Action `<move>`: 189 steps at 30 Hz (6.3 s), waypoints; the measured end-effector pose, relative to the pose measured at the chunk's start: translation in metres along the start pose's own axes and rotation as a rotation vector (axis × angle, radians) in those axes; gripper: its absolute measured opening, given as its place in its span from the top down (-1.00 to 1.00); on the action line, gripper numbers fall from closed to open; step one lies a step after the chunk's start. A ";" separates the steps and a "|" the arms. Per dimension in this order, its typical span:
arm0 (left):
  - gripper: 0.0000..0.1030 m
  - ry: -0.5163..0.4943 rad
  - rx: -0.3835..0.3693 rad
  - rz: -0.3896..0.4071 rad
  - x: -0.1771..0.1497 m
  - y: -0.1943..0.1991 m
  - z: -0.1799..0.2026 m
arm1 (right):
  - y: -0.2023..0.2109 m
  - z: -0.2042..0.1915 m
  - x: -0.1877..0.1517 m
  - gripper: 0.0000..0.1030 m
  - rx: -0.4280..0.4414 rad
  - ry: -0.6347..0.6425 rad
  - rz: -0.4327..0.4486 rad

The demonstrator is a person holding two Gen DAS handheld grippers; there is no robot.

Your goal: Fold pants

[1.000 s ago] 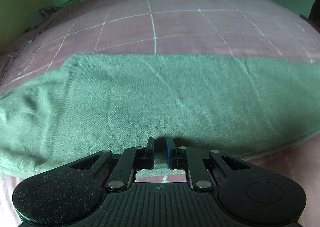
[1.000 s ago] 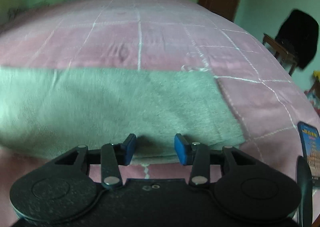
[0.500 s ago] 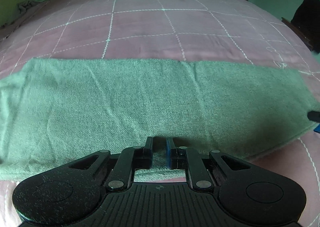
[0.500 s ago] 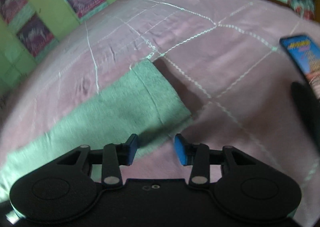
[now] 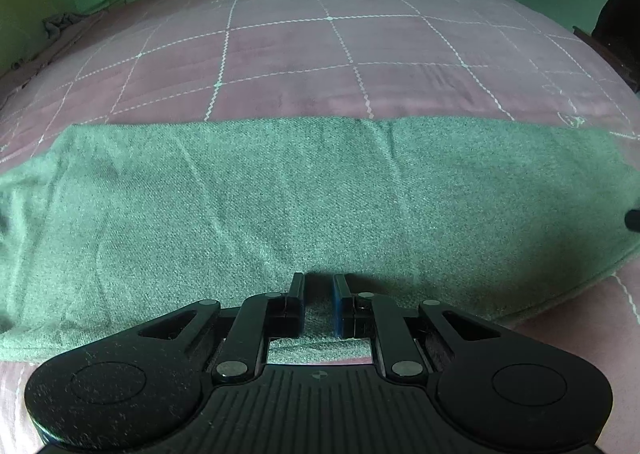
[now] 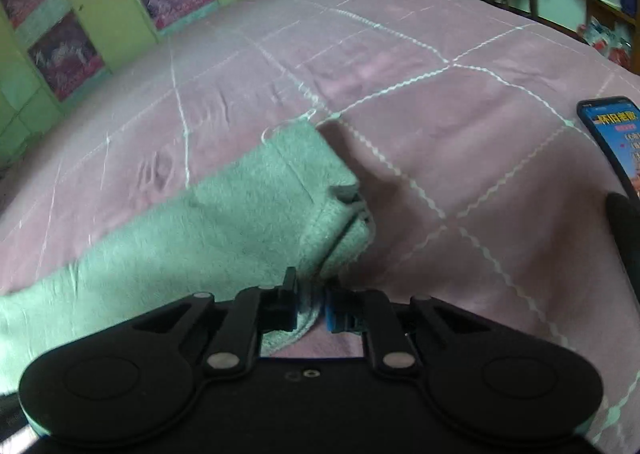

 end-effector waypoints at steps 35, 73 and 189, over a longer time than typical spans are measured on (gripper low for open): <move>0.77 0.503 -0.214 -0.019 -0.041 0.020 -0.192 | 0.016 -0.246 -0.145 -0.10 0.357 0.572 -0.199; 0.71 0.527 -0.123 0.193 -0.050 0.050 -0.262 | 0.029 -0.161 -0.075 0.01 0.223 0.277 0.014; -0.52 1.164 -0.035 0.202 -0.215 0.064 -0.446 | 0.013 -0.292 -0.205 -0.10 0.232 0.653 -0.143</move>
Point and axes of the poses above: each gripper's, at about its wrist camera, not at the fingertips, and y roughly against the way its jaws point, z to its right, x to its top, the point moved 2 cm from there along -y, roughly the way its jaws point, and after that the axes turned 8 degrees about -y, right-handed, at the moved point
